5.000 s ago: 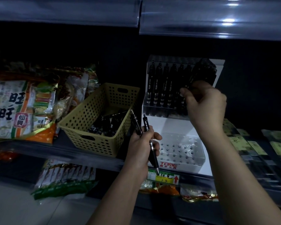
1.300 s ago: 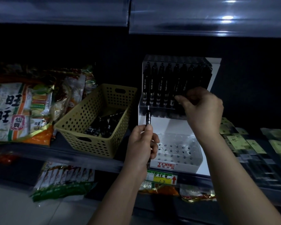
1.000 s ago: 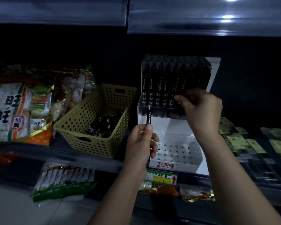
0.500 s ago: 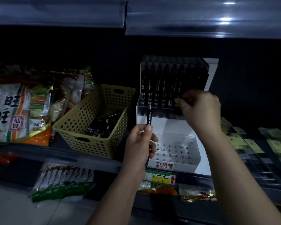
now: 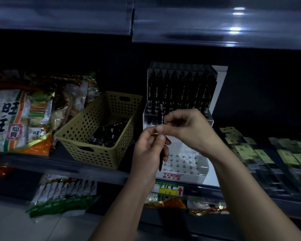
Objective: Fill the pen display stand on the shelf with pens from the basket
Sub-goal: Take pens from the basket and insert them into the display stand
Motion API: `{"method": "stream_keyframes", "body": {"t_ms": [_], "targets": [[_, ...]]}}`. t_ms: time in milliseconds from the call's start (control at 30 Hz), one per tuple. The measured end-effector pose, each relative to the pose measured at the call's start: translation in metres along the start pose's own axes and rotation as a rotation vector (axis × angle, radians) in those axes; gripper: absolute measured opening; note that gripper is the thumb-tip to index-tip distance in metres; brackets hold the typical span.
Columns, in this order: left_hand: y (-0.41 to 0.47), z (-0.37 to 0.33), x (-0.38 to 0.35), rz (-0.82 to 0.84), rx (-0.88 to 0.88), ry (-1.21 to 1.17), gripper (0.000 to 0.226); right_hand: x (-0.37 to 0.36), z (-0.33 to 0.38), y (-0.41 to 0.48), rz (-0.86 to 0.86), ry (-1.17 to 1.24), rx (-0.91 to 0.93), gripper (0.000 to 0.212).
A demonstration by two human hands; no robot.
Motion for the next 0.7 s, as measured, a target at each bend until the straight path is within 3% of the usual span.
{"method": "stream_keyframes", "body": {"t_ms": [167,433,633,700], "targets": [[0.001,0.004,0.002,0.044,-0.006,0.127,0.009,0.014,0.003,-0.001,-0.083,0.224,0.006,0.012],[0.005,0.011,0.017,0.002,0.030,0.391,0.014,0.053,0.003,0.001,-0.494,0.291,0.035,0.011],[0.020,-0.021,0.030,0.114,-0.344,0.991,0.008,0.071,0.004,0.003,-0.662,0.198,0.026,0.018],[0.028,-0.033,0.040,0.147,-0.434,1.147,0.013,0.072,0.004,0.004,-0.683,0.195,0.027,0.012]]}}
Point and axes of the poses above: each hand's wrist, its own y-axis towards the middle knuckle, its own x-axis out of the back of the hand, z = x × y, the point moved 2 cm from there along y, towards the middle knuckle, and after that the axes turned 13 degrees about -x, right-handed, at the moved point
